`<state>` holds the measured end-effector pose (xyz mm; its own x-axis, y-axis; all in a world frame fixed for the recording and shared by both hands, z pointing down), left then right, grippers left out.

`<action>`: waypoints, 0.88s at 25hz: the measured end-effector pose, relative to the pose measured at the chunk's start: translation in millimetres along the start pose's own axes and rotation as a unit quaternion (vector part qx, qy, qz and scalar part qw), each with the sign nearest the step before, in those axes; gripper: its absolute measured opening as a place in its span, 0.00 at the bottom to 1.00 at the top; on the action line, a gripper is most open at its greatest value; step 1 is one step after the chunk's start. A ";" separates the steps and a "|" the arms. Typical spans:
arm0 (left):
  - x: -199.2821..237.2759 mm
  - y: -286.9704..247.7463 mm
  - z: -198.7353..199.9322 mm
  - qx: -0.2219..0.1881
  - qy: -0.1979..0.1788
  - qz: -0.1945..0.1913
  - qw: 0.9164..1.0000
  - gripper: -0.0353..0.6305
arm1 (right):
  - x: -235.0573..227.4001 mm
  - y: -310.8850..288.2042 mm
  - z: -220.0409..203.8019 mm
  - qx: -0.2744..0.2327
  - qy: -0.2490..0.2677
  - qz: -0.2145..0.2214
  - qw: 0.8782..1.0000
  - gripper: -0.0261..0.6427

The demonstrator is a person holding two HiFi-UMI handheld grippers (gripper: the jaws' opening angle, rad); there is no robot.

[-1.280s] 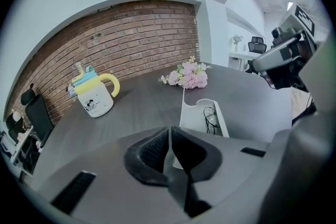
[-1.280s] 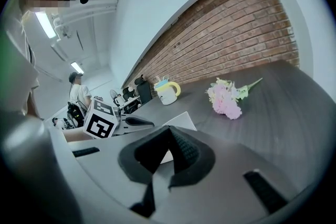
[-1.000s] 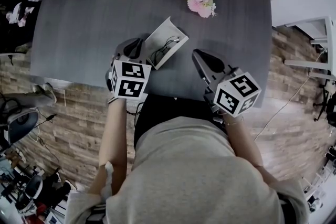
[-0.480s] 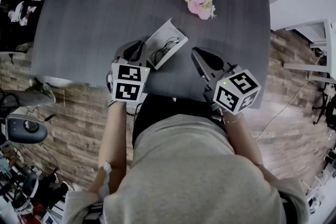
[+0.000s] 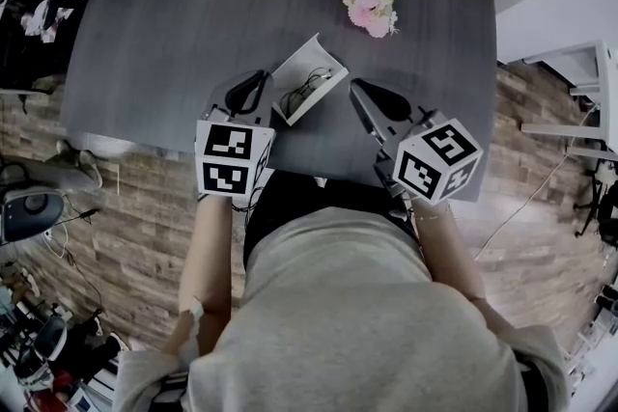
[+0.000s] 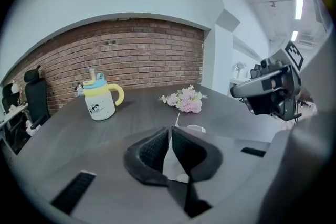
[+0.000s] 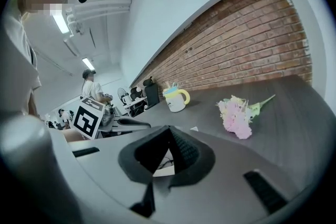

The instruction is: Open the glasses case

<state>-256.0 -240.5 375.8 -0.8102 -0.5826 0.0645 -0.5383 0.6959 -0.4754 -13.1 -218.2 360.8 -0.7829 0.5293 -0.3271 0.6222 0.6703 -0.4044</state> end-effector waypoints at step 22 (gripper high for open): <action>-45.9 35.6 6.9 -0.044 0.018 -0.042 0.998 0.11 | 20.2 14.2 7.6 -0.034 0.010 0.033 0.999 0.05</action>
<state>-236.4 -191.8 349.8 -0.7688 -0.6254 0.1335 -0.6213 0.6810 -0.3876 -20.0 -202.0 342.0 -0.7400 0.5833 -0.3349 0.6717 0.6667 -0.3231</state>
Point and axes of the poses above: the fingertips, and each gripper's own axes: y backward along the fingers, x to its left, z out of its top, the point moved 10 cm from there along y, backward along the fingers, and after that the axes turned 6 degrees about -z, right-handed, at the moved point
